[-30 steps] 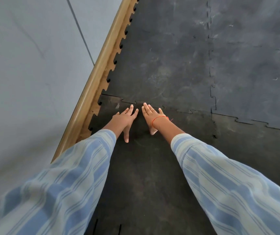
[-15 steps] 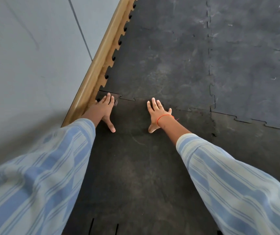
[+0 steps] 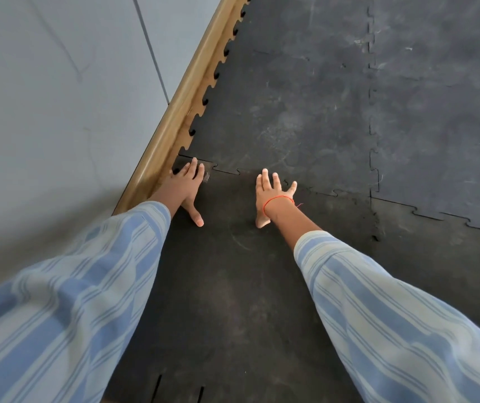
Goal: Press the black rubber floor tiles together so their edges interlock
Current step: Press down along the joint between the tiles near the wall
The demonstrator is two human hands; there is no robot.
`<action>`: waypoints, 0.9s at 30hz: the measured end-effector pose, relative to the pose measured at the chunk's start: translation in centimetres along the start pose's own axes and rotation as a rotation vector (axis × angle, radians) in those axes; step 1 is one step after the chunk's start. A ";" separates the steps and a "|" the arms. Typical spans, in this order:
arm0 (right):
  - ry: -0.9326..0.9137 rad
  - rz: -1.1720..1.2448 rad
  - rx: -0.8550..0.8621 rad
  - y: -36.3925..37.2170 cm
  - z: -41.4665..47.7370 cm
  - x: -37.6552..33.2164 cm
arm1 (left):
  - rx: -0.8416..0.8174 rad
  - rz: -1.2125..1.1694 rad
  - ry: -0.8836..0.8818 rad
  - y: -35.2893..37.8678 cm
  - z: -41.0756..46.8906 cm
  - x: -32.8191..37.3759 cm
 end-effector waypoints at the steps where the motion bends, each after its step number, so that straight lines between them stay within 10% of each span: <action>1: -0.004 0.028 0.026 0.1 -0.3 -0.1 | 0.025 0.008 -0.015 -0.2 -0.2 0.2; 8: -0.080 0.244 0.206 4.3 -4.8 -1.6 | 0.066 0.008 -0.080 0.6 -3.4 1.8; 27: 0.221 0.398 -0.031 14.0 -11.4 15.1 | -0.063 0.027 0.252 5.7 -13.1 26.3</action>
Point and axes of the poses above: each hand's wrist, its own z-axis towards the middle knuckle, its own y-axis out of the palm, x = y × z, the point moved 9 cm from there along z, towards the middle knuckle, and after that the axes turned 1 degree about -x, right-handed, at the moved point
